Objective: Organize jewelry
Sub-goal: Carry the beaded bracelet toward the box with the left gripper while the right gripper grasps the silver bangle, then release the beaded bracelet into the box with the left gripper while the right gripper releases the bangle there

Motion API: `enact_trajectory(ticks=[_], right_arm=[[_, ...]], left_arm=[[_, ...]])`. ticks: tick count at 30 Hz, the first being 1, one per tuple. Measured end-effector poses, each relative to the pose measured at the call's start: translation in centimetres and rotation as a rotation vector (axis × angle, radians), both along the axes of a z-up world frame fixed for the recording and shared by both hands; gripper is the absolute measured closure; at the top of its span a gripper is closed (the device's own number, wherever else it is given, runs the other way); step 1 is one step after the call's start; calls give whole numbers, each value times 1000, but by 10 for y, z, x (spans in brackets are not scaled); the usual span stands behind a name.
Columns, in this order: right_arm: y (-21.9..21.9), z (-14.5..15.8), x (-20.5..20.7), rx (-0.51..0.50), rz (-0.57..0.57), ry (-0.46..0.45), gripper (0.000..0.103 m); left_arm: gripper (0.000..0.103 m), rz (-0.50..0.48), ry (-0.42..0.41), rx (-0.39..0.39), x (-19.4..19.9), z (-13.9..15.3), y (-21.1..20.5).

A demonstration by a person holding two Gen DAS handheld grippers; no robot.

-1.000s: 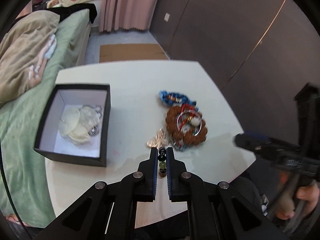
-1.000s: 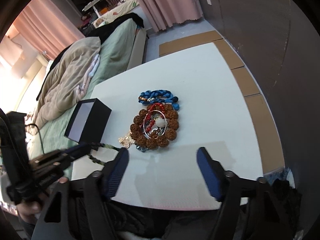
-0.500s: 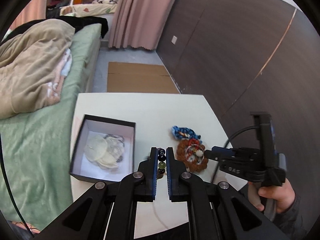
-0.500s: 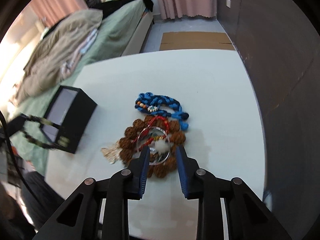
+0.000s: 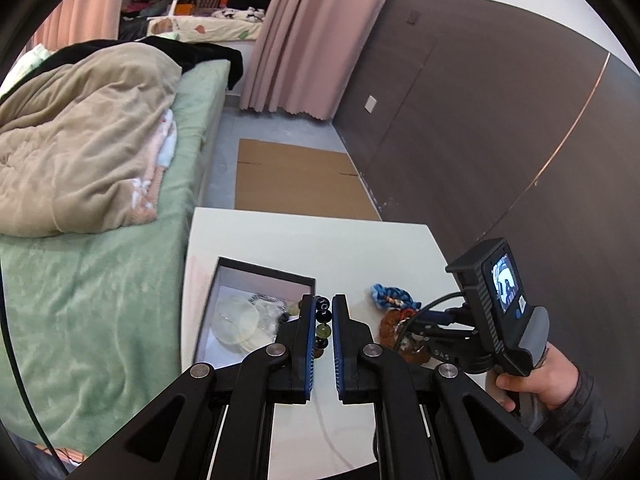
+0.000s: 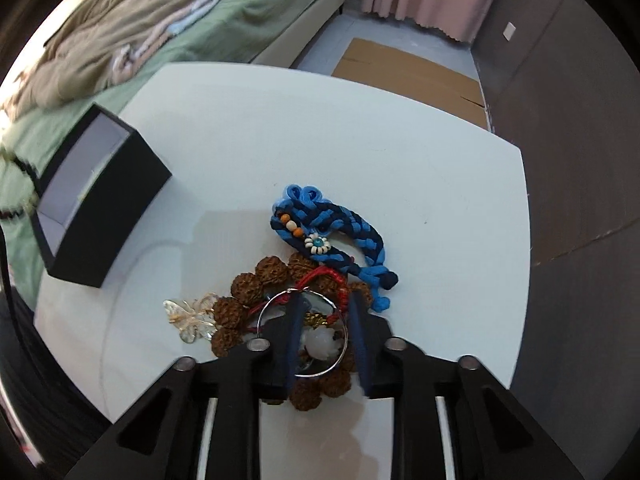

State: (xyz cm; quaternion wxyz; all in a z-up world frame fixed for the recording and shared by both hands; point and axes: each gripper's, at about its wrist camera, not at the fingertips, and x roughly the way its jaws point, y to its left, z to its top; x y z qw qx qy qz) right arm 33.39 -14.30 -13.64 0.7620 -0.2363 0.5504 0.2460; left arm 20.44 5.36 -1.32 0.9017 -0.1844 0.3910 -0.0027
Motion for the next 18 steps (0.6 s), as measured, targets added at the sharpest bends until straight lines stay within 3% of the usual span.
enact_trajectory(ticks=[5,10,18], right_arm=[[-9,5,1,-1,11,37,98],[-25,25,1,116,-35,78,100],[-36,62,-11,260,-69,68,100]], left_arm=[[95,12,-1,-9,0,-1,10],[95,15,2,-24,3,-5,18],[95,16,8,-41,14,-10,29]])
